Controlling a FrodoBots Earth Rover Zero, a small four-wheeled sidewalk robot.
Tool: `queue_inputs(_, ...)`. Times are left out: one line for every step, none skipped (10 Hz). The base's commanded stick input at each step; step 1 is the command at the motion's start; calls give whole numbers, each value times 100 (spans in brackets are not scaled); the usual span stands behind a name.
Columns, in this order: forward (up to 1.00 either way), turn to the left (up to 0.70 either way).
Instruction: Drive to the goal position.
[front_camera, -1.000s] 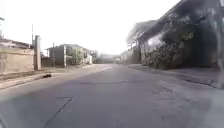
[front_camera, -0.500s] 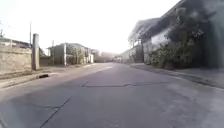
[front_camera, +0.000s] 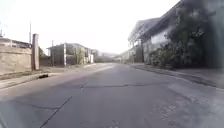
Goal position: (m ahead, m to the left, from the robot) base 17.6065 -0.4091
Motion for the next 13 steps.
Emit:
queue_inputs(81, 0)
queue_inputs(95, 0)
queue_inputs(96, 0)
queue_inputs(96, 0)
queue_inputs(97, 0)
queue_inputs(97, 0)
queue_inputs(97, 0)
queue_inputs(98, -9)
queue_inputs(98, -32)
queue_inputs(98, -36)
queue_inputs(98, -39)
queue_inputs(98, -39)
queue_inputs(98, -39)
